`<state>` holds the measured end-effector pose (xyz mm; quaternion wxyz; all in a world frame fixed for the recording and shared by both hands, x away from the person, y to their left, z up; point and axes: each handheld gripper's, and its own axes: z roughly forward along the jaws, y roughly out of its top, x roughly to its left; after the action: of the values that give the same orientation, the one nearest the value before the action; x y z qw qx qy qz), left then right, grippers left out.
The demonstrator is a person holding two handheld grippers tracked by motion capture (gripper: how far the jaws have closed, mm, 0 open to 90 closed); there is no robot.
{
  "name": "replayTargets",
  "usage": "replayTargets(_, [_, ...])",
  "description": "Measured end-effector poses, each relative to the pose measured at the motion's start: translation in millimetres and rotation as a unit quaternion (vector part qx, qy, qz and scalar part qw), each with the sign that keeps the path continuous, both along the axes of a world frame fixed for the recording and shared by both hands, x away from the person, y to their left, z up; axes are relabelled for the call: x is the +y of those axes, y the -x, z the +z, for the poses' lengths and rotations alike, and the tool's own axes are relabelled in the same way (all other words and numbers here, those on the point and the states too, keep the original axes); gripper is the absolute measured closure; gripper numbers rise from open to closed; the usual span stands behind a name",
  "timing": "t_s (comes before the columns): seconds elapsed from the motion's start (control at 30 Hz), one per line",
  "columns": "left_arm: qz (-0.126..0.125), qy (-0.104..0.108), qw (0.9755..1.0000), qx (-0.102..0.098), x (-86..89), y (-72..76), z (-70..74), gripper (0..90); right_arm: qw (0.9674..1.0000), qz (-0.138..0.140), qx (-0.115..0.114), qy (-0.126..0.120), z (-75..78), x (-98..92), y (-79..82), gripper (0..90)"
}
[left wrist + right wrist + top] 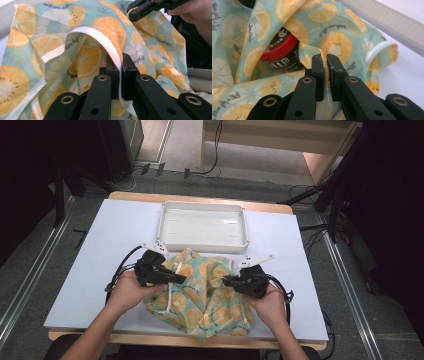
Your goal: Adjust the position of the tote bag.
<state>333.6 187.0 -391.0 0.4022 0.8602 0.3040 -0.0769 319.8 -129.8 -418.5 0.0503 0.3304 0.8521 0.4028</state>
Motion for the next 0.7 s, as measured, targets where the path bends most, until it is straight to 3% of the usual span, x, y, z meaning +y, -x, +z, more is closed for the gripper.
replayTargets(0.33, [0.023, 0.006, 0.9997, -0.007, 24.1, 5.8, 6.3, 87.9, 0.9998, -0.008, -0.011, -0.011, 7.8, -10.8, 3.0, 86.5])
replayTargets(0.7, [0.056, 0.015, 0.9983, 0.0, 54.6, 8.9, 6.4, 88.5, 0.9996, -0.016, -0.019, -0.016, 12.3, -16.6, 3.1, 87.4])
